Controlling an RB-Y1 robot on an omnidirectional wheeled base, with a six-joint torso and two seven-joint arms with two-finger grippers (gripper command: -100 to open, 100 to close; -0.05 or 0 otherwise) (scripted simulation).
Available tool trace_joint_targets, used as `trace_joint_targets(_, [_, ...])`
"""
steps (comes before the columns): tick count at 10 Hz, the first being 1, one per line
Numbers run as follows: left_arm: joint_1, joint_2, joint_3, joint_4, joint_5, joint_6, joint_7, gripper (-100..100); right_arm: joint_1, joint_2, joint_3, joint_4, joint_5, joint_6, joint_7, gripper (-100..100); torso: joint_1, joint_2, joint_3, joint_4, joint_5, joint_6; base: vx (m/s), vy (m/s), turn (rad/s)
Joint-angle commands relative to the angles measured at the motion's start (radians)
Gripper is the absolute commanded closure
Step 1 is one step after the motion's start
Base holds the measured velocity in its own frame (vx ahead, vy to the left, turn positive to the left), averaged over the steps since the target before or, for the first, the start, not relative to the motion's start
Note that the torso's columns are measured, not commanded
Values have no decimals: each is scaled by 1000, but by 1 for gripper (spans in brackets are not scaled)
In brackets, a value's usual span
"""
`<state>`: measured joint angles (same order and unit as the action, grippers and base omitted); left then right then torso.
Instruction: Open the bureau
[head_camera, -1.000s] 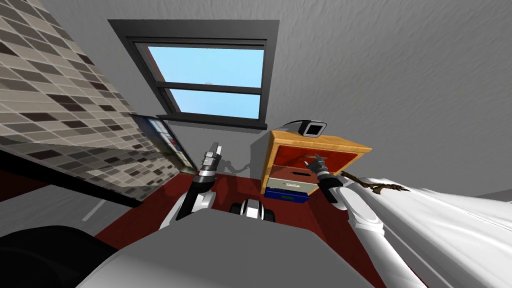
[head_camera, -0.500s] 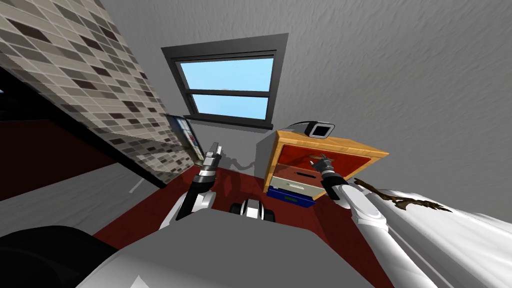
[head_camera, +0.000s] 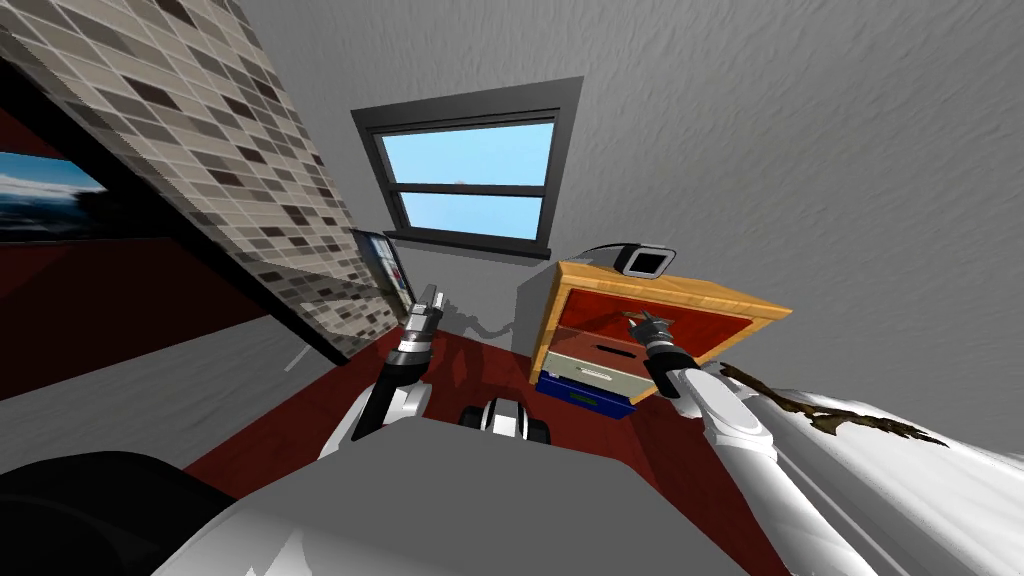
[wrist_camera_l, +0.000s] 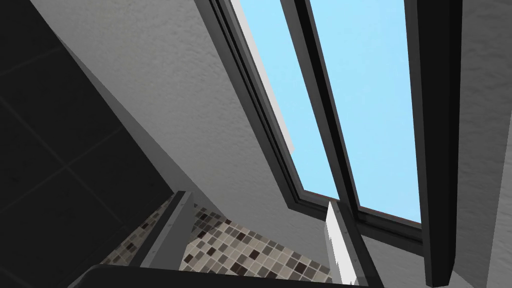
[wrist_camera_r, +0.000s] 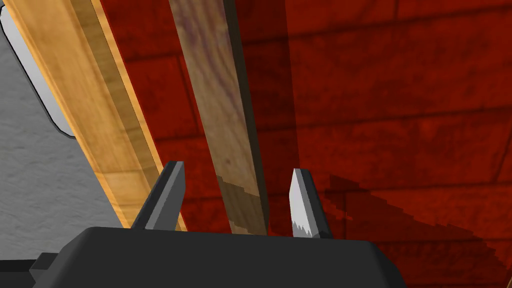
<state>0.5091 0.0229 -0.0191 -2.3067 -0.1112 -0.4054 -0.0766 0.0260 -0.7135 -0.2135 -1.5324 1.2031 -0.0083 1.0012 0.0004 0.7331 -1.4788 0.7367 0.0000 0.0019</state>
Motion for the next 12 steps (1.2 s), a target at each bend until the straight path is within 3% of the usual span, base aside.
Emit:
trace_joint_targets(1, [0, 0, 0, 0, 0, 0, 0, 0, 21, 14, 10, -47, -6, -35, 11, 100, 1, 0, -1, 0, 0, -2, 101, 20, -213])
trace_joint_targets(7, [0, 0, 0, 0, 0, 0, 0, 0, 71, 66, 16, -155, -8, -122, 42, 100, -1, 5, 3, 1, 0, -2, 97, 24, -218])
trace_joint_targets(8, [0, 0, 0, 0, 0, 0, 0, 0, 63, 60, 11, -138, -10, -116, 39, 100, -1, 5, 3, 1, 0, -2, 36, 12, -38])
trace_joint_targets(9, [0, 0, 0, 0, 0, 0, 0, 0, 63, 45, 9, -145, -11, -126, 36, -100, -1, 7, 4, 2, 0, -3, -5, 113, 31])
trace_joint_targets(10, [-1, 0, 0, 0, 0, 0, 0, 0, 62, 54, 8, -141, -10, -124, 41, -100, 5, 8, 5, 2, 1, -2, -4, 74, -2])
trace_joint_targets(11, [-1, 0, 0, 0, 0, 0, 0, 0, 55, 26, 1, -127, -22, -129, 23, -100, 1, 7, 4, 2, 1, -2, 91, 43, 28])
trace_joint_targets(12, [0, 0, 0, 0, 0, 0, 0, 0, 61, 39, 2, -135, -17, -129, 34, -100, -2, 1, 1, 1, 0, -2, 57, 26, 7])
